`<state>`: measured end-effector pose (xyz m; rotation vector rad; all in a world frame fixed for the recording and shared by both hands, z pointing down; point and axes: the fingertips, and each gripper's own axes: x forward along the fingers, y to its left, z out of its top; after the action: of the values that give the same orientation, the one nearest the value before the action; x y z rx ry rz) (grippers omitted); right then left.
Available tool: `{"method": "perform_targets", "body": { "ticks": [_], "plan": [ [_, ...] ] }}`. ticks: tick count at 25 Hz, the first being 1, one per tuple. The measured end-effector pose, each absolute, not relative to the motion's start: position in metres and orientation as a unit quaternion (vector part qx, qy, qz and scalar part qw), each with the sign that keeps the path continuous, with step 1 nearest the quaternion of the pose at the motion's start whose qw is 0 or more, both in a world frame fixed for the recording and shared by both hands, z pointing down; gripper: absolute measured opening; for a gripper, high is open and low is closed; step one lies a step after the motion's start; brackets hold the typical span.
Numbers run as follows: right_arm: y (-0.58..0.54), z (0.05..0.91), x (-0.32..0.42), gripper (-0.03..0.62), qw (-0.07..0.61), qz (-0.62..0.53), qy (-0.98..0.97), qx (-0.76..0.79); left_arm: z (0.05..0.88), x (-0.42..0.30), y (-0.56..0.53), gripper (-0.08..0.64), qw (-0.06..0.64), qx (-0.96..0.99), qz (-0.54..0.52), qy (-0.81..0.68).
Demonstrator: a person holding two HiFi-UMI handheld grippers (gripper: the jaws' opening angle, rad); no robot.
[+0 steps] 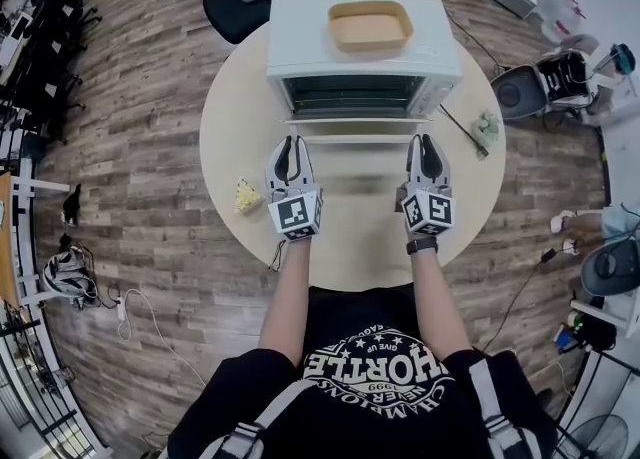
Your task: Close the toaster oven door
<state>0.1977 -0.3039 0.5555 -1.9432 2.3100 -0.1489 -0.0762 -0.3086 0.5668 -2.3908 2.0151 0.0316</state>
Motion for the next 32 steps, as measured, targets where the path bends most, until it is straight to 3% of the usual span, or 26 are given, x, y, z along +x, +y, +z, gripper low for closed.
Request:
{"method": "perform_targets", "body": {
  "ticks": [32],
  "plan": [
    [-0.331,0.536,0.197,0.077,0.078,-0.028,0.767,-0.637,0.546,-0.077,-0.336,0.074,0.011,-0.771,0.027,0.636]
  ]
}}
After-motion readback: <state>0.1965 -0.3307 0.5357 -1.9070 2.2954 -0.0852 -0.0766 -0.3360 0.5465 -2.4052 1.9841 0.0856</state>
